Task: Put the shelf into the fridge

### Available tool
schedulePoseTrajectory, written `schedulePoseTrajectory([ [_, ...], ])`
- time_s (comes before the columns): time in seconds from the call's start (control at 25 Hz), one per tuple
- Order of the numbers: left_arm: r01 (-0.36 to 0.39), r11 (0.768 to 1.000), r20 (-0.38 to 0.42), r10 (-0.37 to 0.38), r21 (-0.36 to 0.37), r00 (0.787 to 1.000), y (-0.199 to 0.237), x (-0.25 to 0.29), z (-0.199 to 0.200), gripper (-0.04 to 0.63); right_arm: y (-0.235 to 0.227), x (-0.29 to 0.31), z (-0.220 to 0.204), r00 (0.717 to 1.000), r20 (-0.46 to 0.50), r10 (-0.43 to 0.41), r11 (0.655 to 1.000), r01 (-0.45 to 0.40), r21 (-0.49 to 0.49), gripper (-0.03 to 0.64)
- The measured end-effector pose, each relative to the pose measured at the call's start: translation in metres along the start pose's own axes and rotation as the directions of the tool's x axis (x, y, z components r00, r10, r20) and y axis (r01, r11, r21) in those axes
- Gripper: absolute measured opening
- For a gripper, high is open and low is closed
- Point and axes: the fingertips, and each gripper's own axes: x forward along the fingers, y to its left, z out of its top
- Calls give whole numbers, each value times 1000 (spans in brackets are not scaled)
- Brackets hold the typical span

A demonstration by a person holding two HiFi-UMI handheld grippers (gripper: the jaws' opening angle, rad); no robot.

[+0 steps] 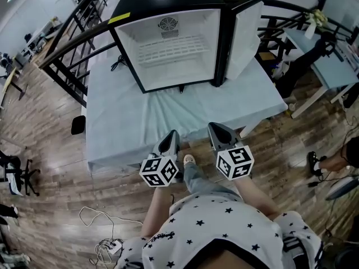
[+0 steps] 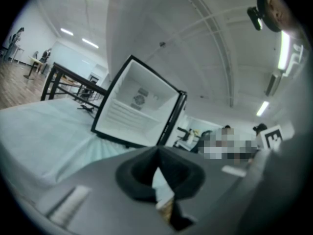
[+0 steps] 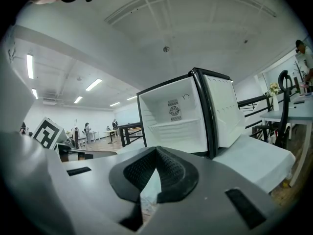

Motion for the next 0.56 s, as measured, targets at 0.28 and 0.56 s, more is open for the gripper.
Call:
schedulePoseTrajectory([
  [0.28, 12, 1000, -5, -12, -4, 1000, -3, 5, 1, 4, -9, -1, 6, 1000, 20, -10, 1000, 10, 14, 20],
  [0.56, 13, 1000, -10, -13, -10, 1000, -3, 5, -1, 5, -8, -3, 10, 999, 42, -9, 1000, 9, 9, 20],
])
